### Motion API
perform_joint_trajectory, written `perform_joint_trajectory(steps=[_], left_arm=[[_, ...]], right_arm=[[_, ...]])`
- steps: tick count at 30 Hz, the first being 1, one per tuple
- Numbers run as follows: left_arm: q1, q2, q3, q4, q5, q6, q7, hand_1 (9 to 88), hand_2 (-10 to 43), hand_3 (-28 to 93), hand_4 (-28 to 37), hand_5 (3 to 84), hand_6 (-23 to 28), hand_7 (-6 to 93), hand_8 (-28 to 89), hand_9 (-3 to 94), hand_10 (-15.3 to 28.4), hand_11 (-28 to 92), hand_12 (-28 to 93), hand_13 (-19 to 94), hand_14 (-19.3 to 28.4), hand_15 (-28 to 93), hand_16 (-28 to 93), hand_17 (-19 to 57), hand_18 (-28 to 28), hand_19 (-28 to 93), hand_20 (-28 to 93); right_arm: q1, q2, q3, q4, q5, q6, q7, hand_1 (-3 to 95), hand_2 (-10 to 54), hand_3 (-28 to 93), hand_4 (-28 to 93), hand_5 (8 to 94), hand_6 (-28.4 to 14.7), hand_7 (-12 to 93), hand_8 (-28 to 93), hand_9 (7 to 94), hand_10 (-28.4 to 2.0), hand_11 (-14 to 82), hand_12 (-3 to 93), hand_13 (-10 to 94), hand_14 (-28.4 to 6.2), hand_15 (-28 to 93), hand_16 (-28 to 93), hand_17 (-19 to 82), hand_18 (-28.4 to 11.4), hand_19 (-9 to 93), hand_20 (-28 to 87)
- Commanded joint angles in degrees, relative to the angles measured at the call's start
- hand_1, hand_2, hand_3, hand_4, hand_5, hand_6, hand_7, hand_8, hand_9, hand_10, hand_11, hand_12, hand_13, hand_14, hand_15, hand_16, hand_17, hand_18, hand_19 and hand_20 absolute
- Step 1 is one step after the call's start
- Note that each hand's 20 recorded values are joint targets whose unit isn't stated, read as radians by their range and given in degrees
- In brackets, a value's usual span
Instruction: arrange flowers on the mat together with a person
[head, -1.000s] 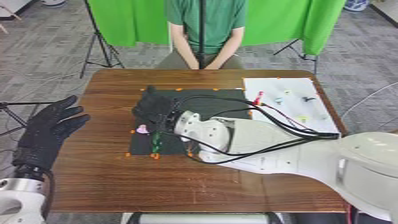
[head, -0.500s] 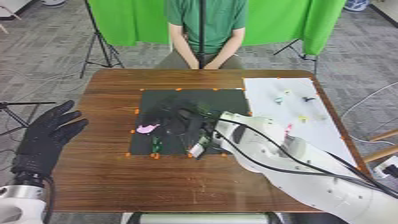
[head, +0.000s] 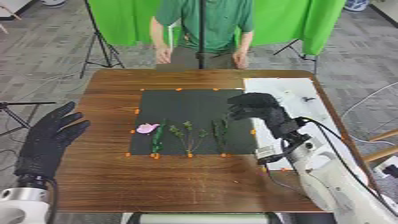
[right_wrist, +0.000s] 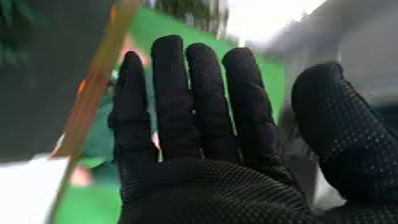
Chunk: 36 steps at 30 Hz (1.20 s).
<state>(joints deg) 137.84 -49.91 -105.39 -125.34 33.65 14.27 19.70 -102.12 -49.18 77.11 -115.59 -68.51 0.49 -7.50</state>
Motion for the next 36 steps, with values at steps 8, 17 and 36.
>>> perform_joint_trajectory(steps=[8, 17, 36], left_arm=[[-0.02, -2.17, 1.24, 0.67, 0.8, -1.26, -1.13, 28.3, 0.9, 70, -25.1, 37.3, 2.7, 23.0, -10, 33.9, 14.4, 30, 16, 31, 18.0, 40, 0, -3.4, 22.7, 51, 9], [0.16, -2.59, 1.27, 0.57, 0.96, -1.29, -1.25, 28.3, 0.8, 70, -25.1, 37.4, 2.6, 23.1, -10, 33.9, 14.4, 30, 16, 31, 18.0, 40, 0, -3.4, 22.7, 51, 9], [2.09, -2.42, -0.15, -0.18, 0.57, -0.35, -1.24, 28.2, 1.0, 70, -25.1, 37.6, 2.6, 23.3, -10, 34.1, 14.3, 30, 16, 31, 18.0, 40, 0, -3.4, 22.8, 51, 9]], right_arm=[[-26.15, -10.0, 33.02, -2.53, 10.88, -2.59, -0.09, 20.9, 3.5, 91, -19, 51.6, -2.7, 22, -12, 50.7, -14.9, 21.8, 25.0, 44, -12.7, 39, 23, 17, -20.7, 56, 31], [-27.39, -11.73, 34.12, -2.83, 11.73, -3.21, -0.26, 21.2, 3.0, 91, -19, 51.8, -2.7, 22, -11, 51.2, -15.0, 22.5, 25.2, 44, -12.9, 40, 23, 17, -20.7, 56, 32], [-24.64, -12.31, 31.18, -2.48, 11.4, -3.14, 0.15, 21.8, 2.3, 91, -19, 52.0, -2.7, 23, -12, 51.5, -15.0, 23.1, 25.0, 45, -12.7, 41, 23, 17, -20.7, 56, 32]])
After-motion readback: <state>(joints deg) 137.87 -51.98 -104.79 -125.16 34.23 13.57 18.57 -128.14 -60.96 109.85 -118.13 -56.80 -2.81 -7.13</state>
